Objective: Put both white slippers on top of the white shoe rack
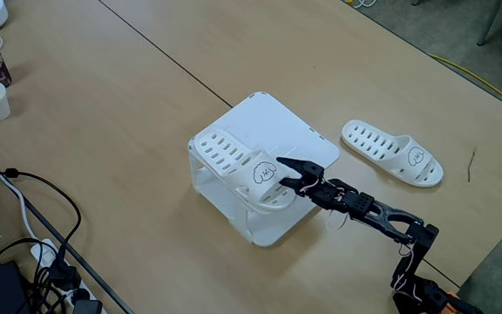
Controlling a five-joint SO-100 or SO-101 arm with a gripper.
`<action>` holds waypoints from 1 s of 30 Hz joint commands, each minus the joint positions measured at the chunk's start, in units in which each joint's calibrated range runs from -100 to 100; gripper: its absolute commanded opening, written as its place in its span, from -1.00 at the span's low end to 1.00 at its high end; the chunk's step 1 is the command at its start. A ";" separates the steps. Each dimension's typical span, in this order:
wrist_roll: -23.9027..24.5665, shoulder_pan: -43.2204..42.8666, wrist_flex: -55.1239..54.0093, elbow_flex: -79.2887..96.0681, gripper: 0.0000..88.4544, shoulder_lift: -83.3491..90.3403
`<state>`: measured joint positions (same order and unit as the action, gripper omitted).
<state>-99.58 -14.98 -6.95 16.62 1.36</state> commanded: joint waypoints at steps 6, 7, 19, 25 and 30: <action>-0.42 -3.19 -0.04 4.44 -0.39 8.44; -0.42 -3.36 -0.04 5.34 -0.39 9.20; -0.42 -2.70 0.05 9.31 -0.39 17.70; -0.42 8.57 0.05 16.44 -0.39 25.77; -0.42 29.54 0.05 24.65 -0.38 31.66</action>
<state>-99.58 -1.20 -6.95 38.36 26.27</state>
